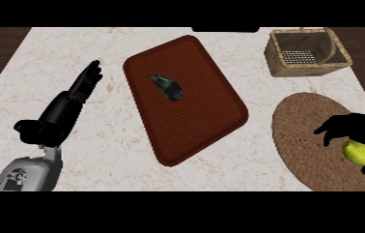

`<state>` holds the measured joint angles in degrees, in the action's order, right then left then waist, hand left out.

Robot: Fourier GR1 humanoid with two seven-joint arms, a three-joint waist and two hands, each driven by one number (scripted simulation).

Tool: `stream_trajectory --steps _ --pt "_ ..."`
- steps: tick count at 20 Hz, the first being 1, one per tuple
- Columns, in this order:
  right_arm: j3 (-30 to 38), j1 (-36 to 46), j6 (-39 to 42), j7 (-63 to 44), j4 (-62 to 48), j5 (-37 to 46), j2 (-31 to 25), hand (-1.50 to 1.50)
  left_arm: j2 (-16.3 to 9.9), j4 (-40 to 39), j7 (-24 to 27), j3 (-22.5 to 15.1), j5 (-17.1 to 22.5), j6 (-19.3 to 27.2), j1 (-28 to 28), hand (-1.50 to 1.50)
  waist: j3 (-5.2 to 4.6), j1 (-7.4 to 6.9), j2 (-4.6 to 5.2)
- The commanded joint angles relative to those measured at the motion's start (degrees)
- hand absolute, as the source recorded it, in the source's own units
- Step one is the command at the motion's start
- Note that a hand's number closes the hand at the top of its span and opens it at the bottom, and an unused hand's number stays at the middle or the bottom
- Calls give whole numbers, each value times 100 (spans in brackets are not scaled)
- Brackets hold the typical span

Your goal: Pick the pear from the placemat and place it in the basket

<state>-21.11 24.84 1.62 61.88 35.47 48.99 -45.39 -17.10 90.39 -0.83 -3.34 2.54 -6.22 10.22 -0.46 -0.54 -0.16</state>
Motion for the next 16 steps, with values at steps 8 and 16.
stream_trajectory --steps 8,16 --pt "74 -47 -1037 920 -24 324 147 150 48 -46 310 121 22 -226 -292 0 53 -24 36" --pt "377 -612 -266 -1613 1597 -231 851 150 16 -62 58 272 -97 -50 -183 0 13 287 -95"
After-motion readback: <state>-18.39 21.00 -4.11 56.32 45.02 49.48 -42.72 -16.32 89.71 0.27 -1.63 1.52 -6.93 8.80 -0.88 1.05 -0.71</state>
